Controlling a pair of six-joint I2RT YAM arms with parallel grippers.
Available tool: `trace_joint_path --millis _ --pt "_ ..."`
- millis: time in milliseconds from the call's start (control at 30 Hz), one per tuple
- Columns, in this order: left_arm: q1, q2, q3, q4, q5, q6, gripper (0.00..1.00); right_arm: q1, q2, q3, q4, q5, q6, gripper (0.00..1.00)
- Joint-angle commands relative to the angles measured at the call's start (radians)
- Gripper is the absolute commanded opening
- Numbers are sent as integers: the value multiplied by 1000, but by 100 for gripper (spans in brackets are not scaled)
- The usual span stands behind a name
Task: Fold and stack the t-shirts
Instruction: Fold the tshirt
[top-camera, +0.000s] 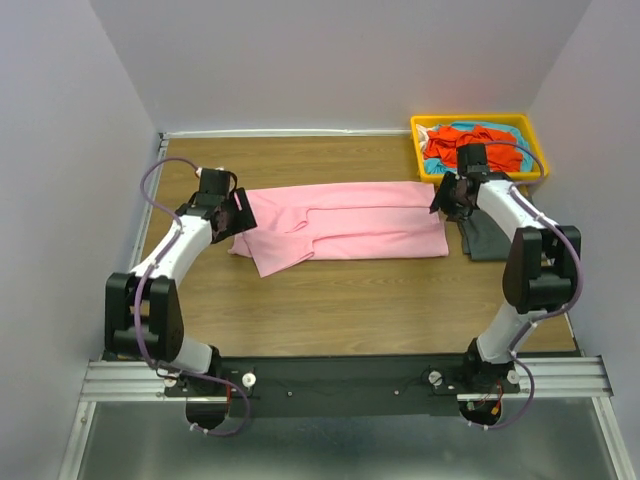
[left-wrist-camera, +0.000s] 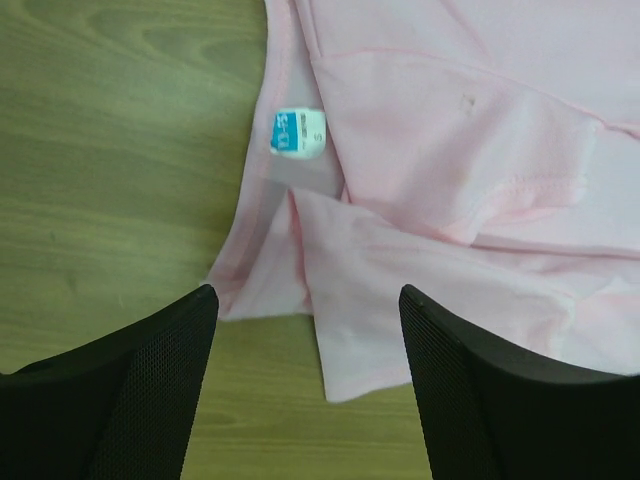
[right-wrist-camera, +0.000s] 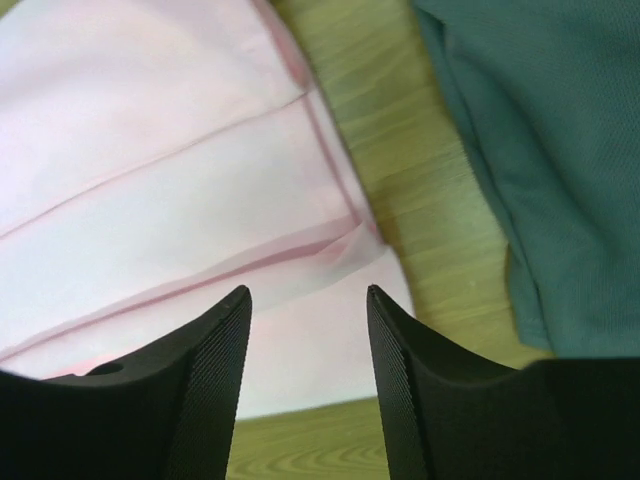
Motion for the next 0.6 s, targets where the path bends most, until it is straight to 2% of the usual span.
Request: trace_joint_path --millis 0,100,233,500,567 --pt "-50 -106 -88 -17 -23 -39 81 35 -125 -48 19 1 -26 58" --pt "-99 -189 -192 -25 0 -57 80 49 -211 -153 46 24 -22 61" --pt "-144 -203 -266 -19 -6 -83 76 52 -303 -264 85 15 -8 68" --pt "-201 -116 -283 69 -25 -111 63 55 -381 -370 111 -22 3 74" --pt "-213 -76 -267 78 -32 -111 56 53 -398 -384 113 -22 1 78"
